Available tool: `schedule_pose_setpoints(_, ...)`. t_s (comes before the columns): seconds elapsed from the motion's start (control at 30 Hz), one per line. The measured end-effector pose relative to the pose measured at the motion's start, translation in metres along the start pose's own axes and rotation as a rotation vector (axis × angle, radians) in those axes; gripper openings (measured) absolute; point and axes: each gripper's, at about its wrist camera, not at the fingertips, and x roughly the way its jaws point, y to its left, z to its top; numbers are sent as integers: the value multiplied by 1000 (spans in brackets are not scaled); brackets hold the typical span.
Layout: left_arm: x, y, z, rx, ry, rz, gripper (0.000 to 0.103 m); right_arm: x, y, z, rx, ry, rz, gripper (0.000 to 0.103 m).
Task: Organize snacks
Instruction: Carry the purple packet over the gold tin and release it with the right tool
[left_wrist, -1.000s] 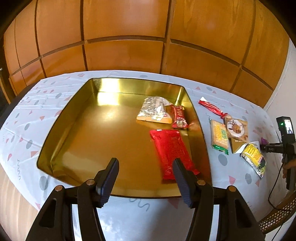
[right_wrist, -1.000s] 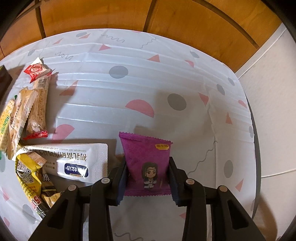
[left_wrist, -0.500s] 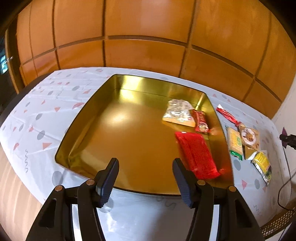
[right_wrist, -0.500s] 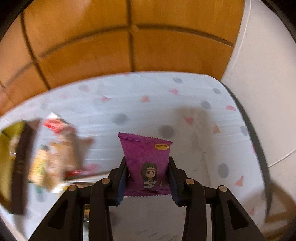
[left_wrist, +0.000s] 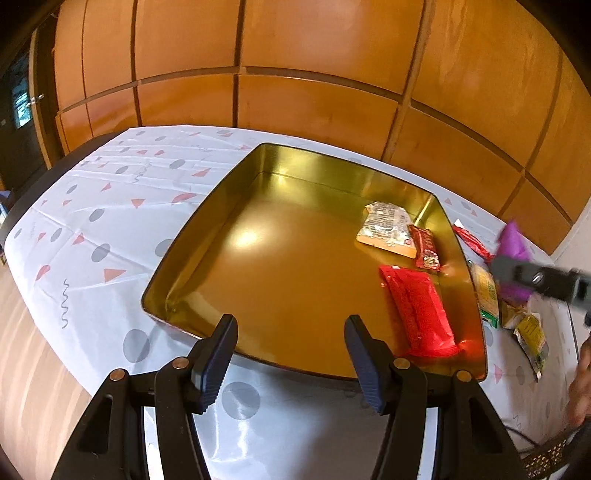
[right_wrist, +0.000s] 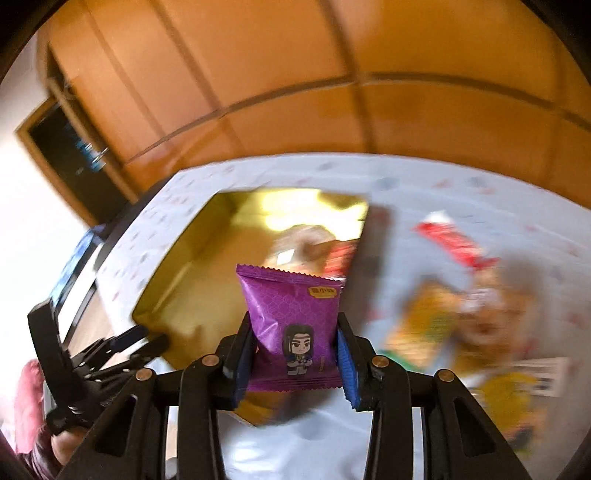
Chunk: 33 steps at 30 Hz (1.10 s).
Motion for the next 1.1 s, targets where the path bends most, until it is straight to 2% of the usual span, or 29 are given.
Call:
schedule_pose_setpoints(0.13,-1,3,-1,-2,-6,-1,61,32,31,-9,-40,58,46,41)
schedule_pose_setpoints(0.3,-2,1,-2,4,-8,-16,61,62,40,-19,-84,129,35,43)
schedule_pose_setpoints(0.4,-2,-1,-3,4,-7,-26,61,67,42,-27,-97,151,40,46)
schedule_pose_setpoints(0.5,-2,-3,-4,15,-7,-25,61,55,38,-28,-96,130,34,47)
schedule_pose_setpoints(0.53,-2,-4,-4,16,-6,-28,61,47,37,-28,-96,117,28,51)
schedule_pose_setpoints(0.6,-3,-6,-4,18,-8,-30,61,32,34,-28,-116,80,-9,60)
schedule_pose_setpoints(0.67,-4,-8,-4,27,-10,-30,61,17,35,-30,-155,34,-65,74)
schedule_pose_setpoints(0.73,-5,-11,-4,34,-14,-32,61,2,35,-33,-195,-21,-138,77)
schedule_pose_setpoints(0.8,-8,-14,-3,45,-22,-28,61,-18,35,-36,-236,-113,-215,87)
schedule_pose_setpoints(0.83,-9,-15,-3,47,-26,-30,61,-28,36,-38,-250,-165,-258,98)
schedule_pose_setpoints(0.87,-11,-16,-2,48,-32,-36,61,-38,36,-38,-260,-217,-294,103)
schedule_pose_setpoints(0.9,-12,-18,-2,49,-36,-41,61,-53,35,-42,-268,-297,-334,103)
schedule_pose_setpoints(0.97,-15,-22,-1,60,-44,-43,61,-72,31,-45,-262,-386,-375,103)
schedule_pose_setpoints(1.03,-17,-28,-2,79,-48,-49,61,-89,22,-47,-234,-453,-415,103)
schedule_pose_setpoints(1.1,-18,-33,-3,95,-50,-50,61,-98,12,-50,-197,-479,-447,103)
